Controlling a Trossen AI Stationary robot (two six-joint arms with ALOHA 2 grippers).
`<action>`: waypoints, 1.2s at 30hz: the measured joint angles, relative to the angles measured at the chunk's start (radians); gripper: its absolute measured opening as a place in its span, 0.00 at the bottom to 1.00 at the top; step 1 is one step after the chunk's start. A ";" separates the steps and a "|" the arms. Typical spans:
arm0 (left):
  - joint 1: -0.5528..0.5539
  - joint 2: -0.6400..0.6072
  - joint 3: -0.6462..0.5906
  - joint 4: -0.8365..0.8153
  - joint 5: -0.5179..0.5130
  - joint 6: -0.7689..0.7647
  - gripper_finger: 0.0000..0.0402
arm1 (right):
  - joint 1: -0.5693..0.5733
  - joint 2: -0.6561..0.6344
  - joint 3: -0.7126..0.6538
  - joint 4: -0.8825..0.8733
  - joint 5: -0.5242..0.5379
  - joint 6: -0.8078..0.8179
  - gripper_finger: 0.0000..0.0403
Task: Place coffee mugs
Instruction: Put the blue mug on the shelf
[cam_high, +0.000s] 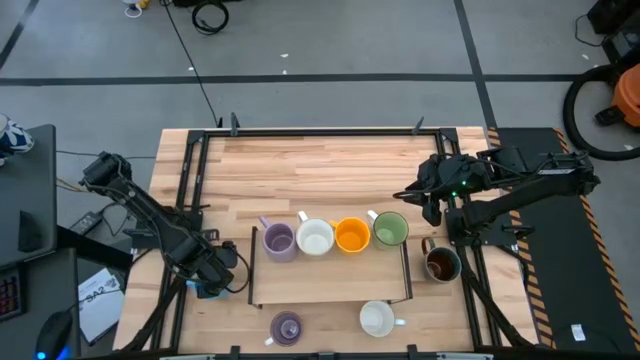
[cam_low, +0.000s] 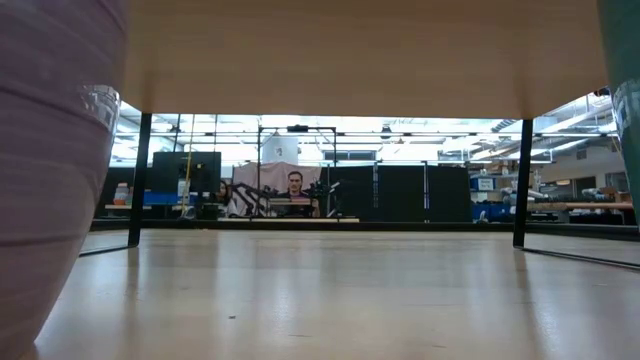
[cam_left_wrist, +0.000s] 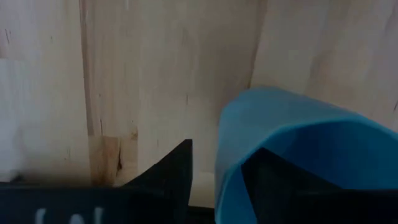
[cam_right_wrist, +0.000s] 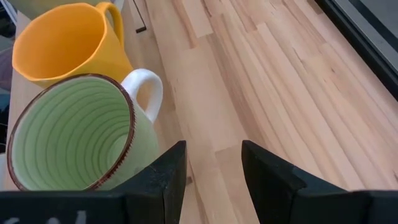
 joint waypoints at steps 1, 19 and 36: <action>0.000 0.000 0.000 0.000 0.000 0.000 0.31 | 0.000 0.000 0.000 0.000 0.000 0.000 0.40; 0.000 0.000 0.050 -0.014 0.076 -0.065 0.06 | 0.000 0.000 0.000 0.000 -0.001 0.000 0.40; 0.000 0.000 0.385 -0.019 0.271 -0.169 0.06 | 0.000 0.000 0.000 -0.001 -0.001 -0.001 0.40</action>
